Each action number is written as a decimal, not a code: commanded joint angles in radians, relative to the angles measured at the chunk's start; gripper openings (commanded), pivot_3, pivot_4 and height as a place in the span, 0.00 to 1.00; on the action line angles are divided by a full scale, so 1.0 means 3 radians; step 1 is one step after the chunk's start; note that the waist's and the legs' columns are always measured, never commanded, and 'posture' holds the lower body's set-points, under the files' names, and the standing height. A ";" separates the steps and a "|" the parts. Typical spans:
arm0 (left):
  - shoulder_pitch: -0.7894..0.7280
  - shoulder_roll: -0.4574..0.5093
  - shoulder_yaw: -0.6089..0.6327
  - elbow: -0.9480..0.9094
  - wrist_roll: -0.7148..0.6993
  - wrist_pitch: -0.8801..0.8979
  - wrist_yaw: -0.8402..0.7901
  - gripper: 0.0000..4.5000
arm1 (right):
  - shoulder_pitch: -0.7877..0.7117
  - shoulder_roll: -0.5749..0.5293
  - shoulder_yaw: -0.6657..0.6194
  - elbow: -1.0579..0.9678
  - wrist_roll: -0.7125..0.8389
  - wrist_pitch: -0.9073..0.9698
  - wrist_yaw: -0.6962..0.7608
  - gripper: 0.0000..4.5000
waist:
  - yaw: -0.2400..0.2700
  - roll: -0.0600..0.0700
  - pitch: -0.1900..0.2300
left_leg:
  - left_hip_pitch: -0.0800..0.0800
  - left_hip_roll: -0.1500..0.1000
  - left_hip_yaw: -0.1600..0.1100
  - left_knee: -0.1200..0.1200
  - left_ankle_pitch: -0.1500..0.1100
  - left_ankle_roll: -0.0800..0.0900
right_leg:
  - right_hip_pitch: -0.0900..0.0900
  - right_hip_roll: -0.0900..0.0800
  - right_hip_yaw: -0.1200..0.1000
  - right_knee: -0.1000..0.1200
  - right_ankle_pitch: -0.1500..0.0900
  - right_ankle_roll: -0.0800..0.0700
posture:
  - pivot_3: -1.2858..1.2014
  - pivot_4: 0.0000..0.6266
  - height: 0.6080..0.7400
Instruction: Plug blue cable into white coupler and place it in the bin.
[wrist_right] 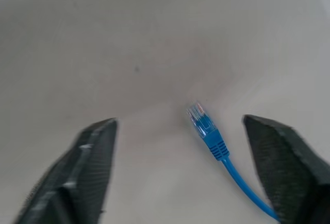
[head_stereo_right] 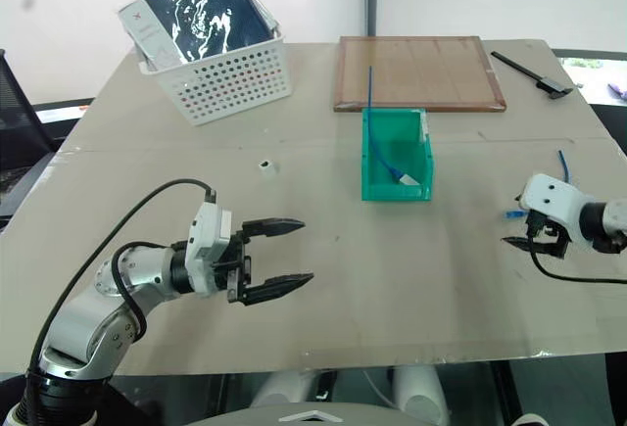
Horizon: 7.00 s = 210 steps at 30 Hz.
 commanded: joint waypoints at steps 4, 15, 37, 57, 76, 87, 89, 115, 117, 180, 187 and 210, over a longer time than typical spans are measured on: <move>0.0071 0.0018 0.0051 -0.0265 -0.0066 -0.0020 0.0057 1.00 | -0.0527 0.0108 0.0272 0.0710 -0.0294 -0.0425 0.0226 0.62 | 0.0001 0.0004 0.0003 | -0.0009 0.0000 -0.0002 0.0000 0.0001 -0.0001 | -0.0008 0.0000 -0.0001 0.0000 0.0002 0.0003 | 0.52 0.24 1.00; 0.0129 0.0002 0.0055 -0.0340 -0.0066 -0.0027 0.0167 1.00 | -0.1245 0.0401 0.0608 0.1868 -0.0666 -0.0785 0.0473 0.01 | -0.0040 0.0001 0.0002 | 0.0004 -0.0002 0.0000 0.0006 0.0000 0.0000 | 0.0007 0.0000 0.0001 0.0001 0.0002 0.0000 | 0.52 0.24 1.00; -0.0018 0.0136 0.0064 0.0691 0.0651 -0.0495 0.0142 1.00 | -0.1073 0.2072 0.1818 -0.1095 -0.0622 0.1518 -0.0073 0.36 | -0.0081 -0.0001 -0.0003 | 0.0011 0.0025 -0.0011 0.0002 -0.0006 -0.0026 | -0.0001 0.0029 -0.0005 0.0010 0.0008 -0.0006 | 0.52 0.24 1.00; -0.1215 -0.0333 -0.0933 0.1901 0.1243 -0.0983 -0.0501 1.00 | 0.2027 0.1858 -0.0866 -0.3307 0.0528 0.0832 -0.0881 0.99 | 0.0007 0.0002 -0.0002 | -0.0024 0.0024 -0.0009 0.0006 -0.0008 -0.0025 | -0.0033 0.0029 -0.0005 0.0016 0.0011 -0.0010 | 0.52 0.24 1.00; -0.1655 -0.0628 -0.1102 0.2446 0.1356 -0.1383 -0.0930 0.02 | 0.2662 0.2238 -0.0661 -0.3884 0.0750 0.1301 -0.1887 1.00 | 0.0002 -0.0002 -0.0007 | -0.0013 0.0028 -0.0004 0.0012 -0.0009 -0.0020 | -0.0024 0.0033 0.0002 0.0019 0.0009 -0.0008 | 0.52 0.24 1.00; -0.2031 -0.1093 -0.0859 0.1943 0.0937 -0.1558 -0.0819 0.02 | 0.2594 0.2790 -0.0996 -0.4148 0.2341 0.2232 -0.2555 1.00 | 0.0010 -0.0003 -0.0007 | -0.0017 0.0027 -0.0010 0.0016 -0.0010 -0.0020 | -0.0023 0.0031 -0.0002 0.0018 0.0010 -0.0008 | 0.52 0.24 1.00; -0.2089 -0.1163 -0.0818 0.2038 0.1022 -0.1747 -0.0731 0.02 | 0.2426 0.2841 -0.0981 -0.4181 0.2624 0.2301 -0.2768 1.00 | -0.0012 -0.0001 -0.0009 | -0.0016 0.0027 -0.0009 0.0020 -0.0010 -0.0019 | -0.0022 0.0033 -0.0002 0.0018 0.0010 -0.0007 | 0.52 0.24 1.00; -0.2156 -0.1268 -0.0802 0.2318 0.1291 -0.2640 -0.0319 0.00 | 0.1441 0.3185 -0.0520 -0.3636 0.3385 0.1799 -0.3962 0.59 | -0.0078 0.0000 -0.0009 | -0.0014 0.0025 -0.0011 0.0019 -0.0009 -0.0019 | -0.0022 0.0036 -0.0001 0.0023 0.0010 -0.0008 | 0.52 0.24 1.00; -0.2131 -0.1248 -0.0809 0.2306 0.1294 -0.2655 -0.0321 0.00 | 0.1415 0.3187 -0.0498 -0.3616 0.3427 0.1766 -0.3966 0.59 | -0.0079 0.0000 -0.0009 | -0.0014 0.0025 -0.0011 0.0019 -0.0009 -0.0019 | -0.0022 0.0036 -0.0001 0.0023 0.0010 -0.0008 | 0.52 0.24 1.00; -0.1217 -0.0427 0.0498 0.1898 0.0936 -0.0536 0.1062 0.99 | 0.1113 0.2626 -0.0346 -0.3255 0.3866 0.1615 -0.3825 0.00 | -0.0073 0.0001 -0.0009 | -0.0012 0.0027 -0.0013 0.0019 -0.0009 -0.0019 | -0.0022 0.0041 0.0001 0.0026 0.0010 -0.0009 | 0.52 0.24 1.00; -0.1212 -0.0306 0.0503 0.2374 0.1066 -0.0688 0.0981 0.99 | 0.1113 0.2613 -0.0254 -0.3265 0.3840 0.1651 -0.3799 0.00 | -0.0080 0.0001 -0.0009 | -0.0013 0.0028 -0.0012 0.0018 -0.0009 -0.0020 | -0.0023 0.0041 0.0002 0.0026 0.0010 -0.0010 | 0.52 0.24 1.00; -0.2152 -0.0454 0.0011 0.3918 0.1515 -0.1268 0.0454 0.23 | 0.1240 0.2605 -0.0218 -0.3439 0.3779 0.1590 -0.3926 0.00 | -0.0083 -0.0001 -0.0011 | -0.0015 0.0026 -0.0011 0.0018 -0.0010 -0.0019 | -0.0025 0.0038 0.0001 0.0026 0.0011 -0.0010 | 0.52 0.24 1.00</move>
